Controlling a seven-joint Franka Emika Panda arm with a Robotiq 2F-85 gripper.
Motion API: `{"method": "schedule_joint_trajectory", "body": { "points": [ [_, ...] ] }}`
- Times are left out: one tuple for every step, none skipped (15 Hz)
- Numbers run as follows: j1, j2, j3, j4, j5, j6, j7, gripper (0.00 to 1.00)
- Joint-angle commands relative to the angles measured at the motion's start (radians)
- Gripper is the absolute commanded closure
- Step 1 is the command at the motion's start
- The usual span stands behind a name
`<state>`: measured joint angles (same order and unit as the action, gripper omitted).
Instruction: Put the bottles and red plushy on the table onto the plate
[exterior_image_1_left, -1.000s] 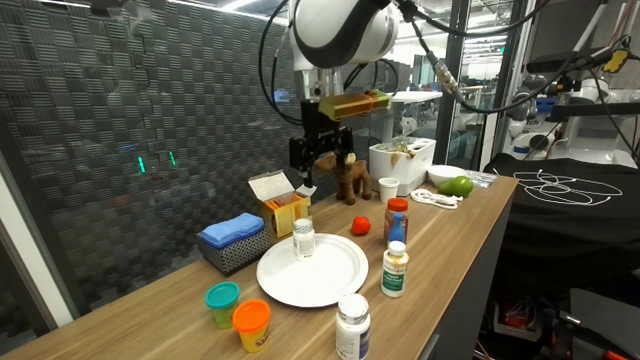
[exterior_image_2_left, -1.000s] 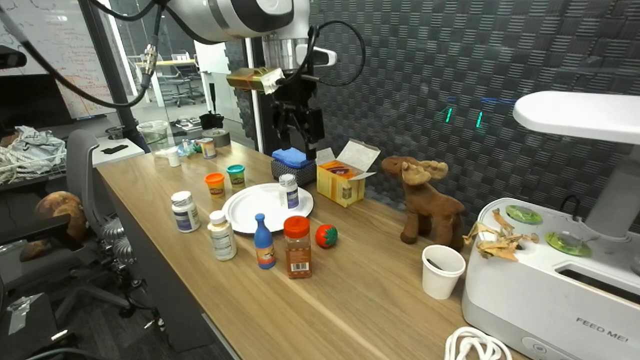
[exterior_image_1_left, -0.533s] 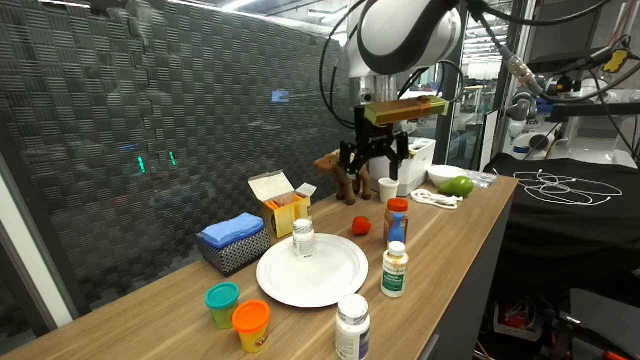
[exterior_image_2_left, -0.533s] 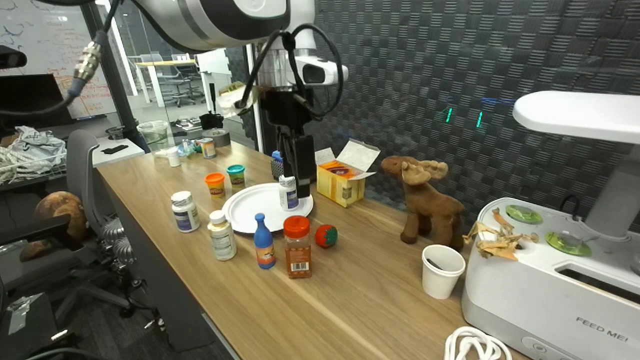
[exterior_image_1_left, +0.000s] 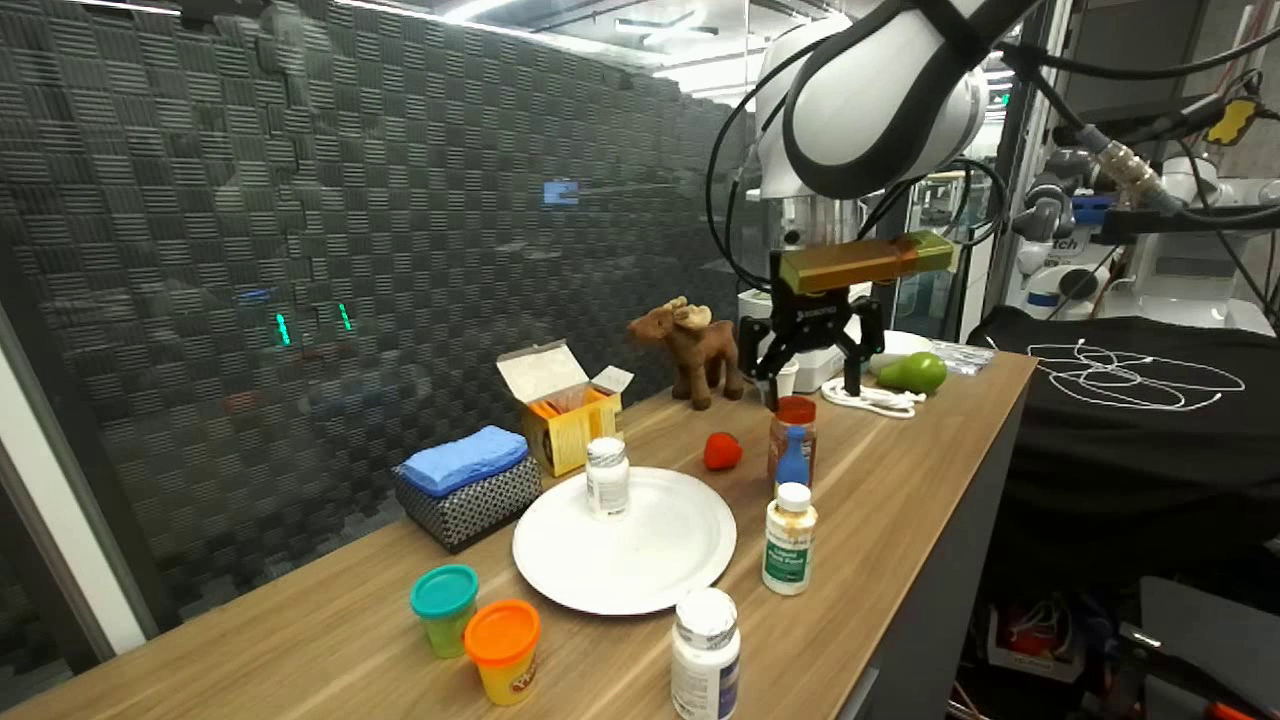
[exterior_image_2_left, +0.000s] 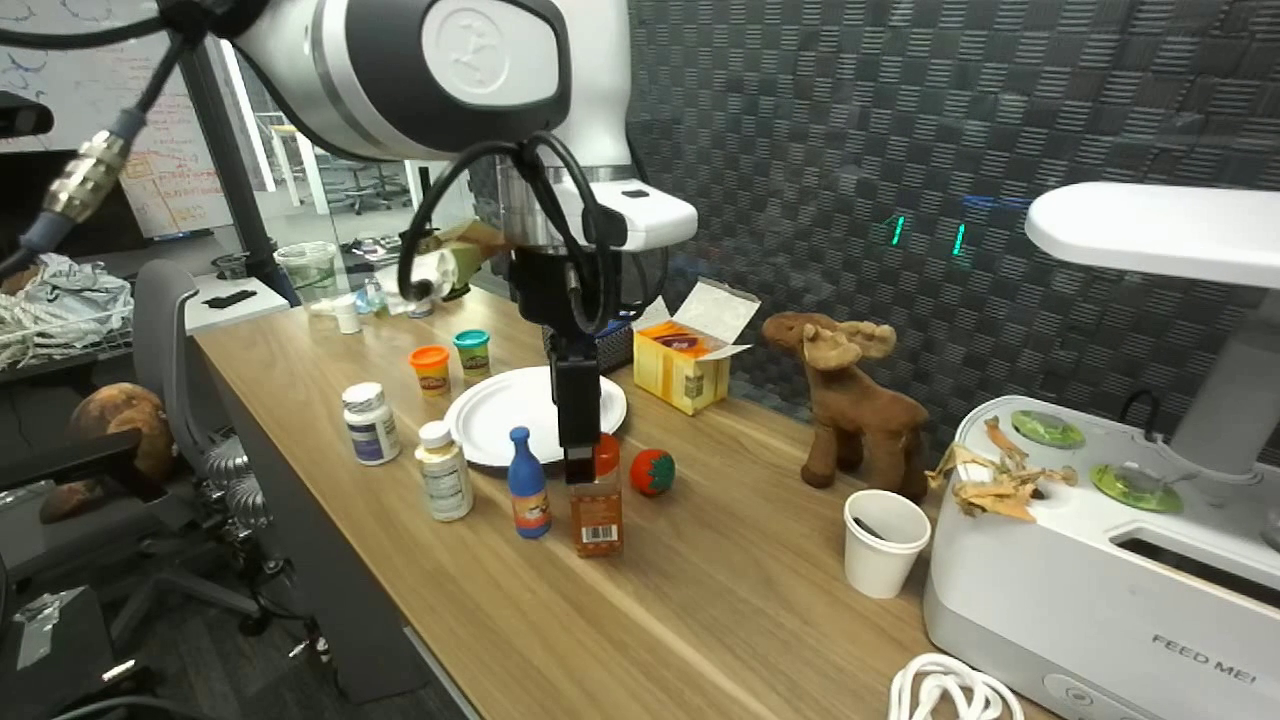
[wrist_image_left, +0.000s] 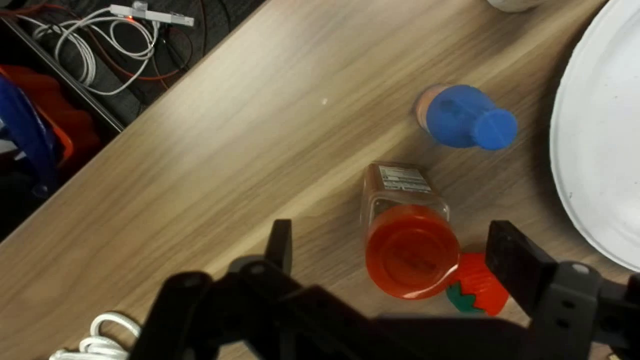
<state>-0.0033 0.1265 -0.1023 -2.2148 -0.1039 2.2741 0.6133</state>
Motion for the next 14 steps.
{"method": "schedule_joint_trajectory", "body": {
  "points": [
    [-0.011, -0.027, -0.004, -0.033, -0.016, 0.042, 0.036, 0.0],
    [-0.014, -0.023, -0.004, -0.032, -0.016, 0.052, 0.033, 0.0],
    [-0.017, -0.02, -0.004, -0.029, -0.012, 0.063, 0.029, 0.0],
    [-0.019, -0.015, -0.004, -0.027, -0.01, 0.079, 0.025, 0.0],
    [-0.02, -0.011, -0.002, -0.026, -0.005, 0.094, 0.018, 0.0],
    [-0.02, -0.005, -0.002, -0.024, -0.004, 0.112, 0.015, 0.0],
    [-0.02, 0.001, -0.001, -0.022, -0.003, 0.126, 0.015, 0.0],
    [-0.019, 0.006, 0.0, -0.021, 0.0, 0.133, 0.011, 0.0],
    [-0.019, 0.013, 0.0, -0.02, 0.004, 0.139, 0.011, 0.0],
    [-0.018, 0.019, 0.0, -0.021, 0.009, 0.147, 0.009, 0.0],
    [-0.018, 0.025, 0.0, -0.02, 0.011, 0.151, 0.008, 0.0],
    [-0.018, 0.032, 0.0, -0.018, 0.016, 0.157, 0.006, 0.0],
    [-0.017, 0.039, 0.0, -0.017, 0.019, 0.163, 0.005, 0.0],
    [-0.018, 0.043, 0.001, -0.016, 0.029, 0.166, 0.001, 0.25]
  ]
}}
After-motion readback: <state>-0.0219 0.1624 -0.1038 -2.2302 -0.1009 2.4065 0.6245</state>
